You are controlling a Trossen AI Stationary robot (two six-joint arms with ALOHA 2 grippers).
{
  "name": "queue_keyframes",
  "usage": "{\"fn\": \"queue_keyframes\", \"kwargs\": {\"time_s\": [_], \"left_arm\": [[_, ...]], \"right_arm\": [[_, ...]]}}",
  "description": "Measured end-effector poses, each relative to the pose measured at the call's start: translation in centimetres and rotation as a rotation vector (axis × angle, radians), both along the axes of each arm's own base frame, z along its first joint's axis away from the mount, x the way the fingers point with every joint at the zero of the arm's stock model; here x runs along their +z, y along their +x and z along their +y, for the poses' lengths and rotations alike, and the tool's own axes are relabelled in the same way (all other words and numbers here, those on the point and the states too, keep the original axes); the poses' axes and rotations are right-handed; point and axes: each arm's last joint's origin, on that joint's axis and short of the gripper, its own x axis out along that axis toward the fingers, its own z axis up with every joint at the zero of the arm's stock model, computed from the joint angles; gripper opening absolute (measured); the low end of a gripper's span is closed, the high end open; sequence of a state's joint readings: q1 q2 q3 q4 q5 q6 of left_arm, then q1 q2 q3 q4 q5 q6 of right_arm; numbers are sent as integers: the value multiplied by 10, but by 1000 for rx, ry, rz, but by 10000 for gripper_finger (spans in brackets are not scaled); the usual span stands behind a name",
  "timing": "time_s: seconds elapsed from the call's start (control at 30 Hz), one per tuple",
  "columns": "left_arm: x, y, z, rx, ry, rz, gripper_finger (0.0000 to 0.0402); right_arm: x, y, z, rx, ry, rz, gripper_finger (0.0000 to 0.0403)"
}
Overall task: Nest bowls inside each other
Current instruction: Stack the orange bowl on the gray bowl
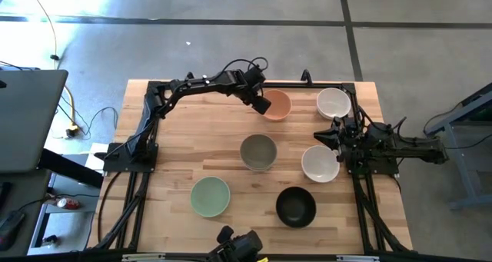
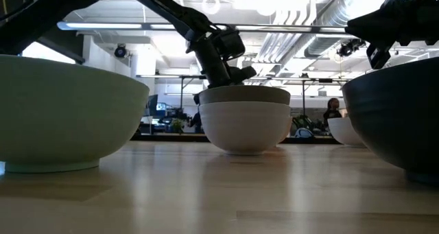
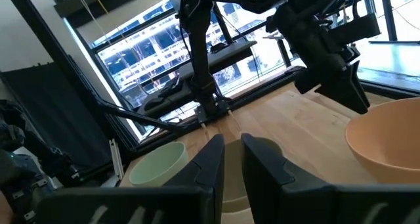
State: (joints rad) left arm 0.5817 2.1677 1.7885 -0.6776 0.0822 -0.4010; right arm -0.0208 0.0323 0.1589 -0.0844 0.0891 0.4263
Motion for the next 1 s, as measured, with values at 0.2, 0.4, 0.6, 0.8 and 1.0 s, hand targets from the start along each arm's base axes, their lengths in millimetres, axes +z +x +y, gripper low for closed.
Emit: {"fn": "queue_keyframes", "kwargs": {"time_s": [0.2, 0.4, 0.6, 0.8, 1.0], "left_arm": [[1, 0, 0, 1, 3, -2, 131], [-2, 2, 0, 7, 0, -3, 131], [-18, 8, -4, -5, -64, 0, 131], [-28, 15, -10, -23, -90, -1, 119], [-26, 16, -7, -29, -65, -24, 29]], "right_arm": [[0, 0, 0, 0, 3, 0, 44], [0, 0, 0, 0, 1, -1, 44], [0, 0, 0, -1, 2, -1, 44], [0, 0, 0, -1, 3, -1, 44], [0, 0, 0, -4, 3, -1, 44]]}}
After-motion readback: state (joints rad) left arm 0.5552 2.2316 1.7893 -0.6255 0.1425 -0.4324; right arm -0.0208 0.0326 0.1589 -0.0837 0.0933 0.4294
